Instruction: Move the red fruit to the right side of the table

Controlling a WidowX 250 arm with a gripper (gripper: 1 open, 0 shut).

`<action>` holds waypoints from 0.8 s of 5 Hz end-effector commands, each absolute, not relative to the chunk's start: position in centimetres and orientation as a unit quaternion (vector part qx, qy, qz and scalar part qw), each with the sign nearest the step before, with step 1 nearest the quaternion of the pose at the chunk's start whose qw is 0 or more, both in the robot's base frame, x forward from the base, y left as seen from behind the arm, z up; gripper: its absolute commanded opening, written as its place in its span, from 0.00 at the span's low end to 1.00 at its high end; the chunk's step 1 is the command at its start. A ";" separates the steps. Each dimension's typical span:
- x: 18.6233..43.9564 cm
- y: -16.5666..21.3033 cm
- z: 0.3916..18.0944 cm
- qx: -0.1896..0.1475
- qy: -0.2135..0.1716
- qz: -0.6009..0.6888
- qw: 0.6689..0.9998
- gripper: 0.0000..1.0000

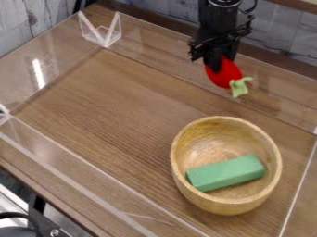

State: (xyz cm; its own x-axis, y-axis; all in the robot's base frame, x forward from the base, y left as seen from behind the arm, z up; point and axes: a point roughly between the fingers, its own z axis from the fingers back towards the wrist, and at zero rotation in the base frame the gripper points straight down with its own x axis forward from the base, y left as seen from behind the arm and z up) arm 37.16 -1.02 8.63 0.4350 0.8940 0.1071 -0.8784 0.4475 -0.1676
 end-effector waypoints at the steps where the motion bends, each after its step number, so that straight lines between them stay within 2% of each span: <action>1: 37.2 -0.8 9.8 -0.052 -0.125 0.513 0.848 0.00; 3: 37.2 0.0 9.0 -0.047 -0.132 0.531 0.836 0.00; 4: 37.3 0.0 8.5 -0.050 -0.135 0.512 0.847 0.00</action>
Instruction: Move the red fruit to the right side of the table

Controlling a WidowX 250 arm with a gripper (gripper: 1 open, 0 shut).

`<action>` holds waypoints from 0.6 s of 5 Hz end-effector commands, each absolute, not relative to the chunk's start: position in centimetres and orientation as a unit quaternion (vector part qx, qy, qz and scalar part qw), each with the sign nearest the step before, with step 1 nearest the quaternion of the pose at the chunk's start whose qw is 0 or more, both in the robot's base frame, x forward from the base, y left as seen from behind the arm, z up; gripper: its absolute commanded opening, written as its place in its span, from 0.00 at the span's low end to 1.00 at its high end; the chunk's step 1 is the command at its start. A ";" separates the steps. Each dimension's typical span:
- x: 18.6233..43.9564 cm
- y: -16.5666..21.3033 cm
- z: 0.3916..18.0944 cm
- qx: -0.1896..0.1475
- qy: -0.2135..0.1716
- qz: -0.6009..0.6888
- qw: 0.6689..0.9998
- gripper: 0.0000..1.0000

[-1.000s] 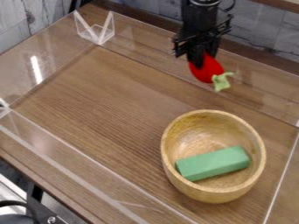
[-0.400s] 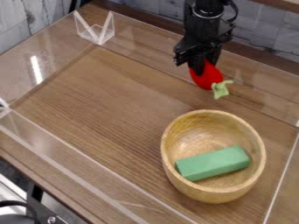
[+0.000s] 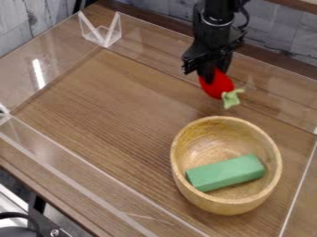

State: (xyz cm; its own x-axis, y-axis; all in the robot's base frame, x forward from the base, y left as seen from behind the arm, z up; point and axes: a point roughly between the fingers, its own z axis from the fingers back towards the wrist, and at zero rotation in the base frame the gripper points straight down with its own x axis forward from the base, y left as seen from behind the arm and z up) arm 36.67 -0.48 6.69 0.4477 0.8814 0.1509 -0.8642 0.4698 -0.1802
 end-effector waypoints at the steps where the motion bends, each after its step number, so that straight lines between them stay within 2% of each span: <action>1: 37.3 -0.1 8.0 -0.055 -0.136 0.495 0.856 0.00; 2: 37.3 0.3 8.1 -0.053 -0.141 0.524 0.838 0.00; 3: 37.3 -0.6 7.6 -0.047 -0.141 0.515 0.844 1.00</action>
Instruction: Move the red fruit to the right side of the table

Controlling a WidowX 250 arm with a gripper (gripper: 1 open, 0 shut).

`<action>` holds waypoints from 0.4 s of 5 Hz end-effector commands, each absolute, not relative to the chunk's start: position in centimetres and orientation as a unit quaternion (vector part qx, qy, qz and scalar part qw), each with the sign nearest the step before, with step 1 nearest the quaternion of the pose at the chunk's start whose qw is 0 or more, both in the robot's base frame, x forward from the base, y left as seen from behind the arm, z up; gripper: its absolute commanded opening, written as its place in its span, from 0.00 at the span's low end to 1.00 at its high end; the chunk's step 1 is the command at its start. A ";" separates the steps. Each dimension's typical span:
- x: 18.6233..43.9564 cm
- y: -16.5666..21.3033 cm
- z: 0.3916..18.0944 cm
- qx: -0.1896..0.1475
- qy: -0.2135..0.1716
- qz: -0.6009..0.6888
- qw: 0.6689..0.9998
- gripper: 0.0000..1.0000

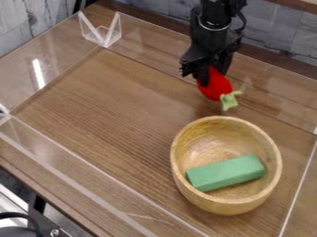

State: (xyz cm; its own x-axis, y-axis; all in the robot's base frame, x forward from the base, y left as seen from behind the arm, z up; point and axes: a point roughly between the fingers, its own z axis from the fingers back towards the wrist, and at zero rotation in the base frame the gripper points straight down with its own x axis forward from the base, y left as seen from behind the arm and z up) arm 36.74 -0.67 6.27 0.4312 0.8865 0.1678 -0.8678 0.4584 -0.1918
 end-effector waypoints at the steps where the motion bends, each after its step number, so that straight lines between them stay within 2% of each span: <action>1: 37.3 -0.5 7.1 -0.039 -0.142 0.520 0.842 1.00; 2: 37.3 -0.1 8.1 -0.043 -0.134 0.523 0.840 1.00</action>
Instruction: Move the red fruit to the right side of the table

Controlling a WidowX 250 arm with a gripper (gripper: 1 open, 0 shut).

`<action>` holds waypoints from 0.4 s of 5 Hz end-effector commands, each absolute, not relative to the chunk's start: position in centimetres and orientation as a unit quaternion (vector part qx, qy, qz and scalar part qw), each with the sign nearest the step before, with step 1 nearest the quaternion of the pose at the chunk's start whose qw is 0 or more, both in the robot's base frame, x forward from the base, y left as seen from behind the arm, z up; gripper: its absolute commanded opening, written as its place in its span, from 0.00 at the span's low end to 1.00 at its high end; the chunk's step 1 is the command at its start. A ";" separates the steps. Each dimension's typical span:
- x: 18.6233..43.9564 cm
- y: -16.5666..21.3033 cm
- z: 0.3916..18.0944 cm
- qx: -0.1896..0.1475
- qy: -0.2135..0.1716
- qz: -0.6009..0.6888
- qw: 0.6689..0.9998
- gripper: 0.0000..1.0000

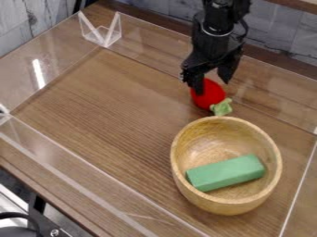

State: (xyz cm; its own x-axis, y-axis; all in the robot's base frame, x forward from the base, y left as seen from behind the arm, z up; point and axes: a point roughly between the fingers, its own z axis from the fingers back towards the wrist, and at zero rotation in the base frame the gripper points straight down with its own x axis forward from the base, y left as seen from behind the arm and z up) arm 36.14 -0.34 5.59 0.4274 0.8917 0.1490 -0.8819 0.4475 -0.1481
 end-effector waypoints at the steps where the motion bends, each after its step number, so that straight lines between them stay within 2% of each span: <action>1: 37.4 0.5 9.5 -0.053 -0.127 0.527 0.838 1.00; 2: 37.4 1.1 10.3 -0.067 -0.120 0.519 0.844 1.00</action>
State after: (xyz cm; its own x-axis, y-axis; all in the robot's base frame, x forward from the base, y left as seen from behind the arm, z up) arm 36.34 0.89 6.79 0.4402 0.8938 0.0854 -0.8806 0.4483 -0.1534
